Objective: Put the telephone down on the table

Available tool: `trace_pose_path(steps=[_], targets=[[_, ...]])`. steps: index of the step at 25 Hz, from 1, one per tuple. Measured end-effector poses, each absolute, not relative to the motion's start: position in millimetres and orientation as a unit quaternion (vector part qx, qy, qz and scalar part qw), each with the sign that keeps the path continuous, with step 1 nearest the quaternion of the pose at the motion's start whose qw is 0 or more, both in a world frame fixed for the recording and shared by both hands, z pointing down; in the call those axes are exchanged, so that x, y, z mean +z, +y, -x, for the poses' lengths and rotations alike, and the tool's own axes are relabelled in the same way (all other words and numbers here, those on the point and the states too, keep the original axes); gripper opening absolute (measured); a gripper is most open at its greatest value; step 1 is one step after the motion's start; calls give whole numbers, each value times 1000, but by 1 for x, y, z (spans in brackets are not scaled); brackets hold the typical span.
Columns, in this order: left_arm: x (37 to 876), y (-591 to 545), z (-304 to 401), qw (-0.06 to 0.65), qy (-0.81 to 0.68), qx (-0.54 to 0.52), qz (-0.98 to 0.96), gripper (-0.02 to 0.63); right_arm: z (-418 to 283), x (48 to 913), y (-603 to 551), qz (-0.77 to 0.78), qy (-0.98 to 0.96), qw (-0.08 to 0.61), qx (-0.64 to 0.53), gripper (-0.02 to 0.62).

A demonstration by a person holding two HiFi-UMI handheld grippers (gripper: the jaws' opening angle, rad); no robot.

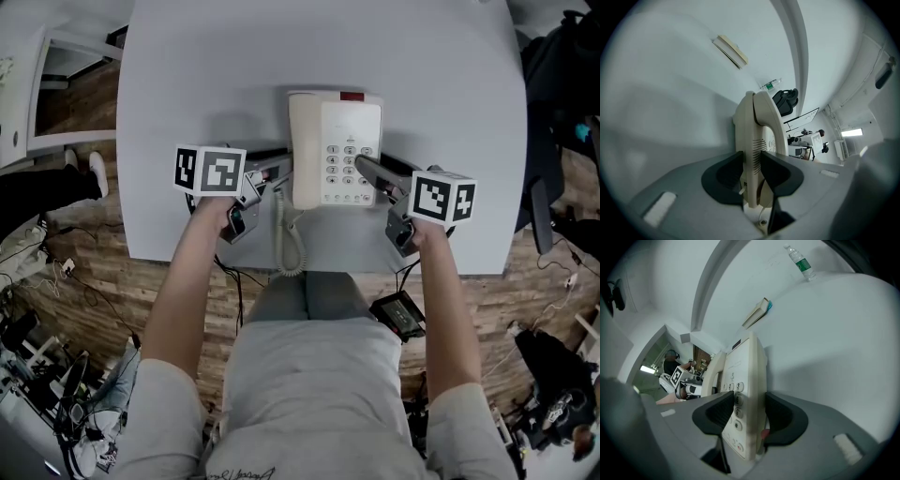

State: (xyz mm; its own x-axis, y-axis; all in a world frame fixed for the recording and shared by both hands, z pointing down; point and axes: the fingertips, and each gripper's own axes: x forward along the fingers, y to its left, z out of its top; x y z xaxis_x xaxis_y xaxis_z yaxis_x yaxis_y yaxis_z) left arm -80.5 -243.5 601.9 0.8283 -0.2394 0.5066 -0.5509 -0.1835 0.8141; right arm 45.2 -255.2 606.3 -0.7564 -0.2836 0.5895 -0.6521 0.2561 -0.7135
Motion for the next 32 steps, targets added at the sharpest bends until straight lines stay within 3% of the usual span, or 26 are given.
trace_pose_path(steps=[14, 23, 32], targets=[[604, -246, 81, 571, -265, 138, -764, 140, -46, 610, -258, -306, -776, 169, 525, 221], [599, -245, 91, 571, -274, 131, -763, 102, -50, 610, -259, -321, -774, 173, 517, 218], [598, -244, 107, 565, -298, 127, -759, 87, -55, 600, -260, -334, -780, 169, 501, 173]])
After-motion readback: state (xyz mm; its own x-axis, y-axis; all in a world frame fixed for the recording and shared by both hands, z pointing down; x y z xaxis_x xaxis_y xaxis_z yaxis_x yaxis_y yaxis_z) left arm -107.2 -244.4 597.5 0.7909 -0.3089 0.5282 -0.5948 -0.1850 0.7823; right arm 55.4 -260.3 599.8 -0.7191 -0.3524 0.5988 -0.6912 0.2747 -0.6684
